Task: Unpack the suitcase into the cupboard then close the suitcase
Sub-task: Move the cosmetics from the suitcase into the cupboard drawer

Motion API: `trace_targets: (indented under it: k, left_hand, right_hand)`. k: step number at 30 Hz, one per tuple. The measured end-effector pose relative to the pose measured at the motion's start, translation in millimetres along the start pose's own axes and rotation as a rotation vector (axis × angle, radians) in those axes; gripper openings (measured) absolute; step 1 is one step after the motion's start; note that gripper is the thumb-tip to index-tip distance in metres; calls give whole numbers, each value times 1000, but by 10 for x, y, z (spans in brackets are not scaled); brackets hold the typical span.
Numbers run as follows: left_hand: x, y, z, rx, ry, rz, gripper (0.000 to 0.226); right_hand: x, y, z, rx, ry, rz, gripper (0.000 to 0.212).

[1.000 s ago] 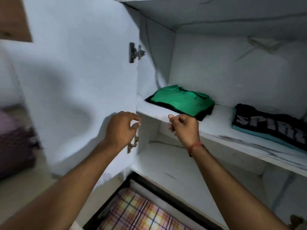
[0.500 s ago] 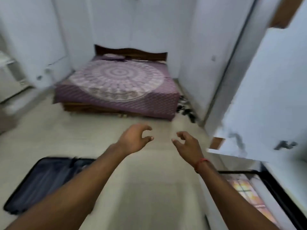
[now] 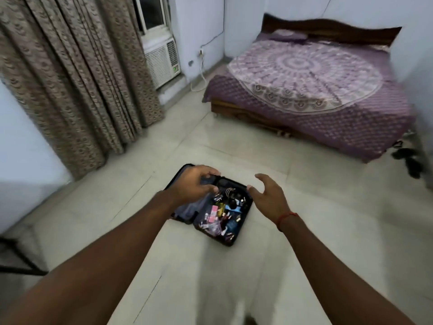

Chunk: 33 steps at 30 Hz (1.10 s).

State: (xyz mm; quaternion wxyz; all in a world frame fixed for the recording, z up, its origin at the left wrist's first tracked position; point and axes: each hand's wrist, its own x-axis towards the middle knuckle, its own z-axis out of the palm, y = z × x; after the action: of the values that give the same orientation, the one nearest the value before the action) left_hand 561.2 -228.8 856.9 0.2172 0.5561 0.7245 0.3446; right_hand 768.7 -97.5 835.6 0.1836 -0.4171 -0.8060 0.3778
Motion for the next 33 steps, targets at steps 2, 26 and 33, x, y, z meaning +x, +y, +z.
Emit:
trace_targets:
  k: [2, 26, 33]
  left_hand:
    - [110, -221, -130, 70, -4, 113, 31]
    - [2562, -2589, -476, 174, -238, -526, 34]
    - [3022, -3357, -125, -240, -603, -886, 55]
  right_hand:
    - [163, -127, 236, 8, -38, 10, 46]
    - [2822, -53, 2150, 13, 56, 347, 18]
    - [2918, 278, 3023, -33, 285, 452, 17]
